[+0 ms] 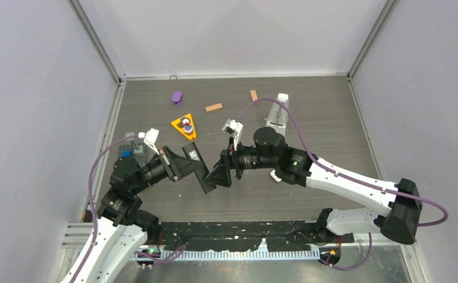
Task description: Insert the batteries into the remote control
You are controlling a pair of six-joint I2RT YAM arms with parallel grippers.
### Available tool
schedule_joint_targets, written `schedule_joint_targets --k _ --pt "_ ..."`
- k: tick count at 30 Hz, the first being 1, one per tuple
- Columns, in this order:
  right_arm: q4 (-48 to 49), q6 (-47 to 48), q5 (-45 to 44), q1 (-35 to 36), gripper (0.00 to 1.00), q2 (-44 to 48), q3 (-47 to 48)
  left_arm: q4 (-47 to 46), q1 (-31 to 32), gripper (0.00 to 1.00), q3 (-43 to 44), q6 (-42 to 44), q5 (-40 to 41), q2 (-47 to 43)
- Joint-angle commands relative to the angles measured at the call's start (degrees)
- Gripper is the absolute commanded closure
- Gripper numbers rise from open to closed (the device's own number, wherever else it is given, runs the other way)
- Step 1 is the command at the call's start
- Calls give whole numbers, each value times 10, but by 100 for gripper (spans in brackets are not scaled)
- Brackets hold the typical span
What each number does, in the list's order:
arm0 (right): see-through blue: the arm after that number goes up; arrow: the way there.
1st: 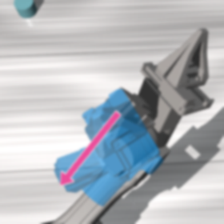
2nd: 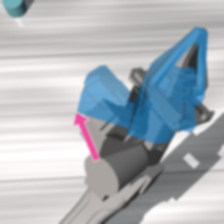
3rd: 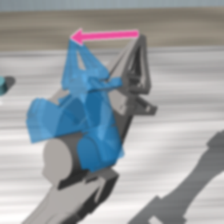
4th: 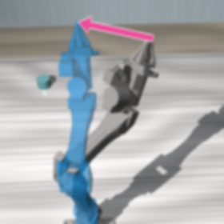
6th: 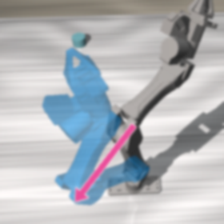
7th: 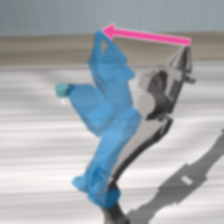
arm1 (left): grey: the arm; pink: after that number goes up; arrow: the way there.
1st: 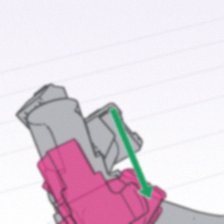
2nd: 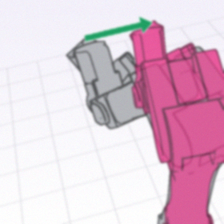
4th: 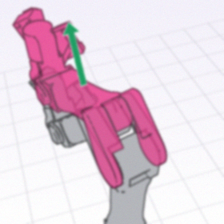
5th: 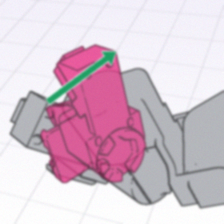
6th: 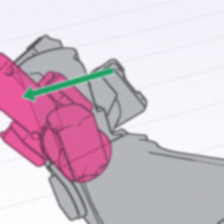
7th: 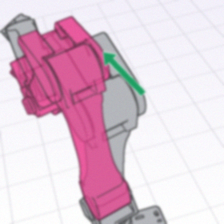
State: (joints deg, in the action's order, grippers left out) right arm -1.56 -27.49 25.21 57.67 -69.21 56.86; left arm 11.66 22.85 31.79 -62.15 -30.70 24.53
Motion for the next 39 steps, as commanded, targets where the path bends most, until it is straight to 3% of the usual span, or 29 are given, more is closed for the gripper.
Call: schedule_joint_targets --k 1,9,11,15,18,21,26,29,32,36,39 --pt "9 42 57 1 20 -12 14 -61 -1 100 39 108 -105 21" --pt "68 38 62 9 31 -24 5 -188 -3 100 39 75 -190 61" --pt "100 26 66 9 38 -24 -7 -214 -4 100 38 65 -207 67" --pt "126 -2 49 8 64 -26 -14 -252 -4 100 37 51 -240 76" --pt "129 -30 19 9 89 -19 -15 -278 -4 90 28 41 -255 76" --pt "132 -42 -15 8 95 -2 -23 -279 -4 64 29 45 -256 76" --pt "74 -32 -94 9 95 46 -20 -164 -4 3 62 130 -221 74" --pt "-14 -15 -216 6 95 70 -8 -4 -4 0 103 235 -136 63" --pt "-169 -6 -362 -3 95 99 24 152 -4 0 146 309 -20 61" --pt "-323 -22 -579 -56 95 144 31 207 -4 0 147 318 48 64" --pt "-388 -25 -632 -147 95 164 23 207 -4 0 130 302 67 64"
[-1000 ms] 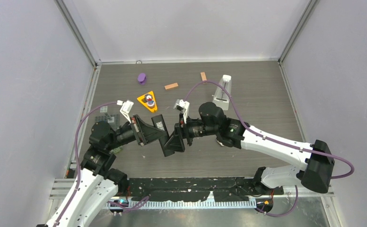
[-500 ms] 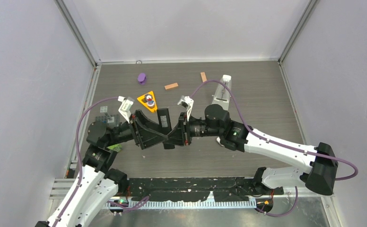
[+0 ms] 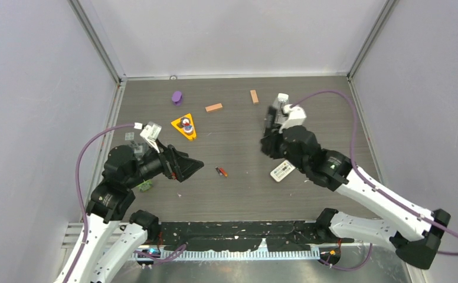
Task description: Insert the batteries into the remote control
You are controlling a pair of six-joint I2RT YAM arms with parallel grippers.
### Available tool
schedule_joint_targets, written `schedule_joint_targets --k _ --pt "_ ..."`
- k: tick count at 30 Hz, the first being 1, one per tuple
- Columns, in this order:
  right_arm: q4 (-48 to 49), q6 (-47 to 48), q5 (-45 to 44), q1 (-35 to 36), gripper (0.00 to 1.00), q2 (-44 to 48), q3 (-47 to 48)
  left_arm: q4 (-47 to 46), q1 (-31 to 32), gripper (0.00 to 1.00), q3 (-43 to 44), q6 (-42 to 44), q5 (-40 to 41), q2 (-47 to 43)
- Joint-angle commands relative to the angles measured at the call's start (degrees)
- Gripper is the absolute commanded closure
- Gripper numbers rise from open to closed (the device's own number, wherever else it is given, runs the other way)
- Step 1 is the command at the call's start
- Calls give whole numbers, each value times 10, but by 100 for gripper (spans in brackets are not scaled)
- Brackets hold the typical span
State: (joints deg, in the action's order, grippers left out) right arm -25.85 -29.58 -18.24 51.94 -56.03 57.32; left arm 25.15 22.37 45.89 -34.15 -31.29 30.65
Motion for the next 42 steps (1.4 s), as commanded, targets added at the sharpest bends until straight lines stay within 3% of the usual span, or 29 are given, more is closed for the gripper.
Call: schedule_joint_targets --k 1,6,13,22,33,42 --pt "-148 7 -212 -109 95 32 15 66 0 0 -16 17 75 3" --pt "-142 54 -199 -281 95 -45 10 49 1 0 -28 -6 70 -1" --pt "-86 141 -202 -395 95 -231 50 39 0 0 -49 -23 73 -13" --pt "-61 207 -212 -407 95 -380 78 0 0 0 -96 -40 73 -33" --pt "-93 222 -185 -409 95 -455 84 1 0 0 -93 -24 65 -39" --pt "-117 220 -151 -409 77 -481 94 11 0 0 -89 -4 57 -25"
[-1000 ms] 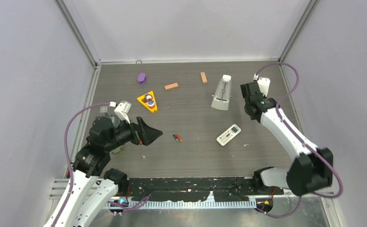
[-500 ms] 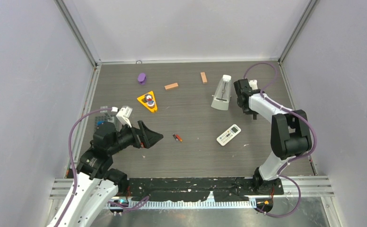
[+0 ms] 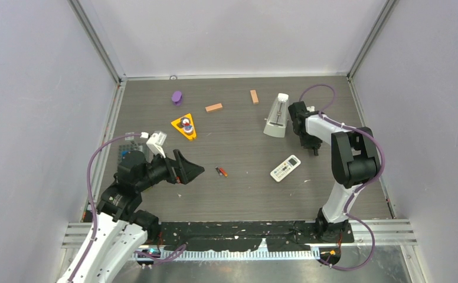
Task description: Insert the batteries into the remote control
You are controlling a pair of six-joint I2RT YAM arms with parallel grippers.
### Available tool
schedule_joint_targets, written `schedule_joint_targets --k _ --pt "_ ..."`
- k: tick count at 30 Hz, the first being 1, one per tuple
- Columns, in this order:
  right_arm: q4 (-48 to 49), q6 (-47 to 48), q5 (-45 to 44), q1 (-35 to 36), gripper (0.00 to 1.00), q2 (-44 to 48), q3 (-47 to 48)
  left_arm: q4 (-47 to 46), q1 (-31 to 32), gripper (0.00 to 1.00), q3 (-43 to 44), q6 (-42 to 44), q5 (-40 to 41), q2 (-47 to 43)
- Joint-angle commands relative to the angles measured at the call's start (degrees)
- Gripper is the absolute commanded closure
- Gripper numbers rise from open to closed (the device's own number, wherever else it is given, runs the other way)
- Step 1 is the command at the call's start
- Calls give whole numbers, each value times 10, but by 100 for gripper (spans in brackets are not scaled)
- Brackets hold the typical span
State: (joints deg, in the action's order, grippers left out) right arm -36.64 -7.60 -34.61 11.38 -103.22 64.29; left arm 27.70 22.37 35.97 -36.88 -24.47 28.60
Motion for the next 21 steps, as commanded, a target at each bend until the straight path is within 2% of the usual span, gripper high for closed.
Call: schedule_joint_targets --k 1,5,11,16,20,21 --pt "-9 -1 17 -4 75 -11 23 -16 0 0 10 27 -11 -11" --pt "-7 1 36 -3 63 -10 20 -27 1 0 1 31 7 -36" --pt "-3 6 71 -3 60 6 11 -28 1 1 0 40 13 -36" --pt "-14 -29 108 -3 54 67 4 -19 1 1 8 47 17 -22" --pt "-40 -89 130 -3 56 108 1 -23 0 1 6 47 13 -16" --pt "-43 -98 148 -3 59 112 -5 -24 1 0 5 47 14 -15"
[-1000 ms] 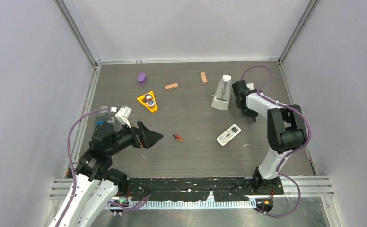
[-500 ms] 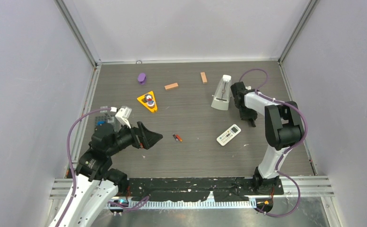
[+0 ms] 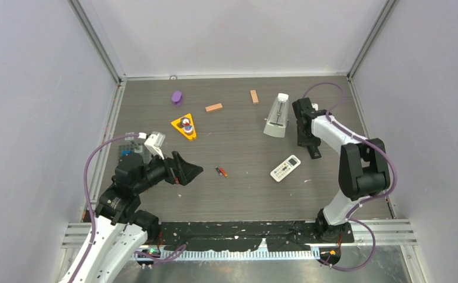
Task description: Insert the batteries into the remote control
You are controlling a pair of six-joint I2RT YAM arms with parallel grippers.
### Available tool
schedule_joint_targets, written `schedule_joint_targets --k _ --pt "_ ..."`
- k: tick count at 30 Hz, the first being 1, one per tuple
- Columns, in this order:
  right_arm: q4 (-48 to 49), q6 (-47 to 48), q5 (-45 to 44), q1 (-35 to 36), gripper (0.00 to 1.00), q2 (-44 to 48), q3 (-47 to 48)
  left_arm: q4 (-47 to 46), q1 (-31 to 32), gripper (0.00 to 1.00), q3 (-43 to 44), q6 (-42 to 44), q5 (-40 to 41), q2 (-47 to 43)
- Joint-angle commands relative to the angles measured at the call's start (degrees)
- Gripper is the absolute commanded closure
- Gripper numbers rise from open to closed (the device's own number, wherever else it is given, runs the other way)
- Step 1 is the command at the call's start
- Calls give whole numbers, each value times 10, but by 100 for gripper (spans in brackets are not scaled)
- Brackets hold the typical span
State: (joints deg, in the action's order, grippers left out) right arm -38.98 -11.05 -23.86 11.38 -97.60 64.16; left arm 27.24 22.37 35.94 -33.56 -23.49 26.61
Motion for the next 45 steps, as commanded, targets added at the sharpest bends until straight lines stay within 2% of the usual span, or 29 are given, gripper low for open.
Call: schedule_joint_targets --k 1,4,9,11,14,16,18,27,41,45 --pt "-19 -82 51 -3 61 64 -9 -20 0 0 5 13 3 5" --pt "16 -132 115 -2 62 88 -59 -19 1 0 4 16 5 7" --pt "123 -209 183 12 50 186 -170 -25 0 1 0 16 7 7" --pt "137 -244 170 29 40 212 -197 -27 1 0 -1 14 6 9" --pt "126 -305 100 70 19 231 -209 -33 1 0 -2 15 2 13" --pt "125 -337 75 100 10 222 -211 -44 0 0 -5 14 -15 13" --pt "124 -364 65 118 8 205 -208 -59 1 0 -11 10 -34 10" --pt "65 -475 23 136 9 166 -189 -76 0 0 -35 9 -34 -6" --pt "73 -516 -19 136 13 96 -170 -83 1 0 -46 12 -32 36" --pt "74 -523 -23 135 18 81 -165 -91 1 1 -50 9 -33 51"
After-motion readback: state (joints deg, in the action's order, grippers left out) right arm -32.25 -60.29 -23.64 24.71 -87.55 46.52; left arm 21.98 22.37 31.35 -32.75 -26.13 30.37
